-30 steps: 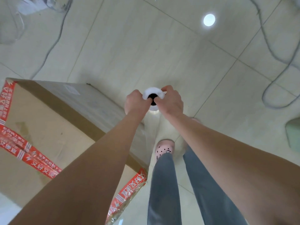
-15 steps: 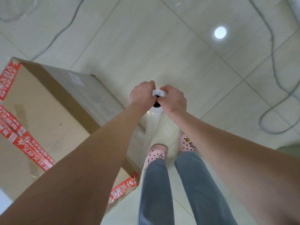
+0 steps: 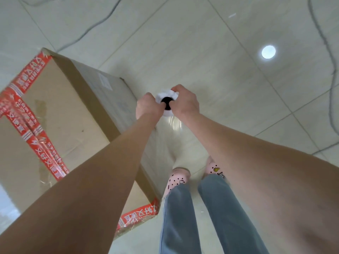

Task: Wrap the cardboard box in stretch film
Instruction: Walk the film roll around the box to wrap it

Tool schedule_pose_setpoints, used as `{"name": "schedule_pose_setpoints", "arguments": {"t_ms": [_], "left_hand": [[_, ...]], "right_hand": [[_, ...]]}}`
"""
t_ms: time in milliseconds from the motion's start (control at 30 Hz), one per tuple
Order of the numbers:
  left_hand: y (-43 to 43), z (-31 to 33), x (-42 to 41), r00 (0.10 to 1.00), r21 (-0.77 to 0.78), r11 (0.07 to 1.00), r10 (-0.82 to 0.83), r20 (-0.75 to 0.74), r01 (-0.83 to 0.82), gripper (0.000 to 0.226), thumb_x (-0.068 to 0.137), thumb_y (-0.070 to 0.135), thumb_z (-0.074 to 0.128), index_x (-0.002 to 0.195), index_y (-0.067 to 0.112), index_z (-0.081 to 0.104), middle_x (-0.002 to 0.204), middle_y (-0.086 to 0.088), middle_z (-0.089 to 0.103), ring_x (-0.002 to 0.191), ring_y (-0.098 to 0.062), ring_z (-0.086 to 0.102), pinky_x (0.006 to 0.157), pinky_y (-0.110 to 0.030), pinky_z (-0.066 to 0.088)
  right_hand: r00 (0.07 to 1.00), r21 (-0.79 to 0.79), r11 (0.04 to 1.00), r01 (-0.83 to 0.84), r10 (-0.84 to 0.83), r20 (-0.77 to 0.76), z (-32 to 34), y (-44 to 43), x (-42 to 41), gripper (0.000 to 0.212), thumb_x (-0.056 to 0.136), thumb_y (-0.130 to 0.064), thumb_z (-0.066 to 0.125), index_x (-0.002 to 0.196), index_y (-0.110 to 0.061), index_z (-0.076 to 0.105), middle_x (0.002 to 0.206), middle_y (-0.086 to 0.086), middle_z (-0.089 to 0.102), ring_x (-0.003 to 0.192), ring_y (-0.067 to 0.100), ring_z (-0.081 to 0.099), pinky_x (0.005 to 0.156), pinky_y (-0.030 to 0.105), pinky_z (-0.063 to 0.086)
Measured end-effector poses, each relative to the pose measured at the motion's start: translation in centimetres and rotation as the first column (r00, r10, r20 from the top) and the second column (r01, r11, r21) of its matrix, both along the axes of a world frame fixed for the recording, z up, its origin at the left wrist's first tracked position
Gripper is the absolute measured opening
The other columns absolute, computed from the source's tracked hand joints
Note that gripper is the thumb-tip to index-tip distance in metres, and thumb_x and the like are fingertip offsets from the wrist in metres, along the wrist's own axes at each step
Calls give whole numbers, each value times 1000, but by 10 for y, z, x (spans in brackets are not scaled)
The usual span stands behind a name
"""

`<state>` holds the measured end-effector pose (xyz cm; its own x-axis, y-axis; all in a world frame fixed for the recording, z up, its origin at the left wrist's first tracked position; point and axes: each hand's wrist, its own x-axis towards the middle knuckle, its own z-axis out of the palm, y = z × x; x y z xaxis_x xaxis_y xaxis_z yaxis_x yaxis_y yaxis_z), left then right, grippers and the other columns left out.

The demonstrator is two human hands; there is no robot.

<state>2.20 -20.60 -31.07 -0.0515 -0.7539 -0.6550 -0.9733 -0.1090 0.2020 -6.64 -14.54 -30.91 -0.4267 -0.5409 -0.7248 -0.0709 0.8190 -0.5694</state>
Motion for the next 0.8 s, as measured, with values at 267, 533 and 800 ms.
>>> {"name": "schedule_pose_setpoints", "arguments": {"t_ms": [267,533,800], "left_hand": [[4,1,3,997,-20,1000,7,73,-5,28,87,24,58,106,4,54,106,-15,61,97,-32,59,65,-31,39],[-9,9,-6,889,-37,890,-452,78,455,42,87,12,58,125,10,42,120,-10,49,102,-33,58,64,-36,40],[-62,7,-17,842,-43,841,-538,26,539,26,86,12,53,111,10,57,106,-10,60,95,-30,59,64,-31,38]], "right_hand": [[999,11,1000,0,1,-34,-4,-6,17,34,83,-11,51,113,-26,57,109,8,59,96,29,60,73,30,47],[999,61,998,-5,7,-33,0,-10,12,48,83,-14,58,129,-22,50,118,5,61,108,25,59,88,33,47],[998,52,998,28,-25,-64,5,-50,-3,50,82,-18,63,130,-20,47,118,-4,63,105,19,61,89,32,48]]}}
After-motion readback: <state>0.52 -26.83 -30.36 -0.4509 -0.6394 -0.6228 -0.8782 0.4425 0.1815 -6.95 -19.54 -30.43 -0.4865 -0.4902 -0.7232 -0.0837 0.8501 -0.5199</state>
